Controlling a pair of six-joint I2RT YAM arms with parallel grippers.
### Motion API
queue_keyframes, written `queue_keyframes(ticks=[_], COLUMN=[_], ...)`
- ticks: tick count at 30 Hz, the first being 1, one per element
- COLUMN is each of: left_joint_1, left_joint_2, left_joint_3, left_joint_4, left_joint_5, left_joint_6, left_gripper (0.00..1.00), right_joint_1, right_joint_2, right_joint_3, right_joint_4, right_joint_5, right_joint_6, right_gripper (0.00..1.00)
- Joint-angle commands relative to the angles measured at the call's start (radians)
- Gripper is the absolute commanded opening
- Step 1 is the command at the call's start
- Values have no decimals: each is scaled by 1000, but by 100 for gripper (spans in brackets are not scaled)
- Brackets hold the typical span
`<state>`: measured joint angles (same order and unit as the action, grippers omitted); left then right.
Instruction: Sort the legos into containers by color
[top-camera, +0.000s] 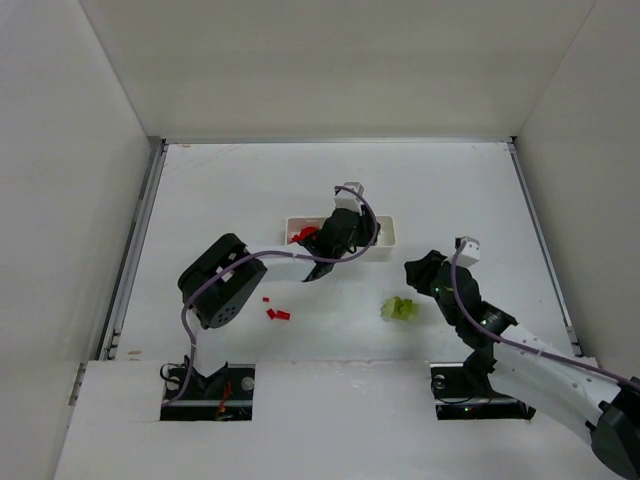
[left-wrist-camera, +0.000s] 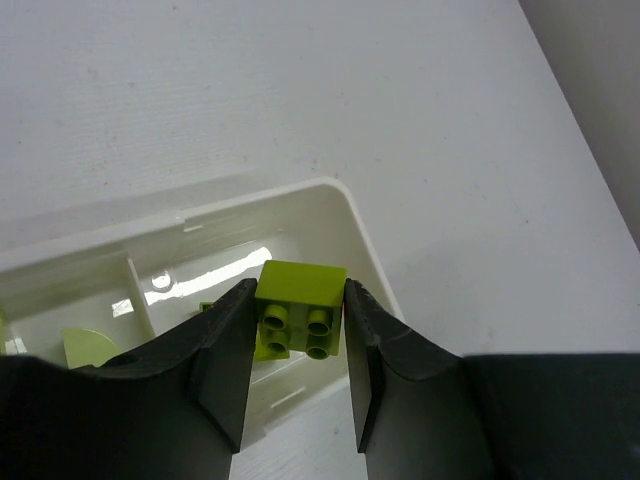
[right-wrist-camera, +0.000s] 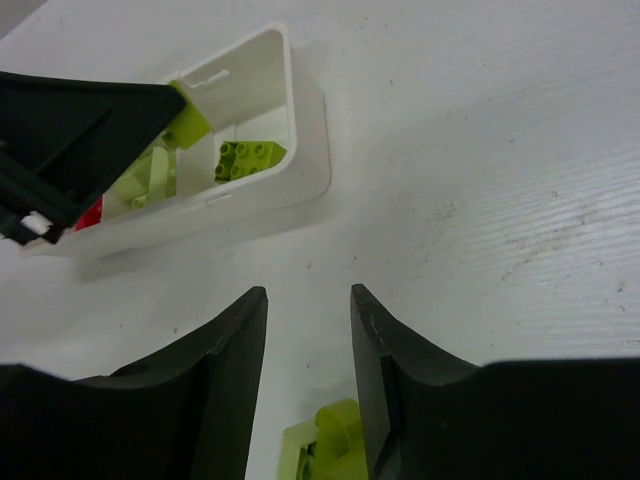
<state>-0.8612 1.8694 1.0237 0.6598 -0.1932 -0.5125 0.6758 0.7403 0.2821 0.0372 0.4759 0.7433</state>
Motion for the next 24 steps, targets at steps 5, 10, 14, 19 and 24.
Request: queue_keyframes(ticks=[5, 10, 14, 19, 24], left_joint_1=[12, 12, 15, 17, 8], left_joint_2=[22, 31, 34, -30, -148], left_joint_3=[69, 72, 70, 20, -92], left_joint_4=[-5, -11, -11, 1, 14], left_joint_5=[-23, -25, -25, -25, -18], left_joint_6=[12, 15, 19, 26, 17], left_gripper=[38, 41, 47, 59, 59], right_joint_1=[23, 58, 106, 167, 224], right_joint_2=[-140, -99, -68, -87, -45], right_joint_3=[-18, 25, 55, 101, 157], right_joint_4=[-28, -117, -172, -311, -460], right_joint_5=[50, 107, 150, 199, 207], right_joint_6=[45, 70, 96, 146, 232], right_gripper=[56, 63, 69, 77, 82])
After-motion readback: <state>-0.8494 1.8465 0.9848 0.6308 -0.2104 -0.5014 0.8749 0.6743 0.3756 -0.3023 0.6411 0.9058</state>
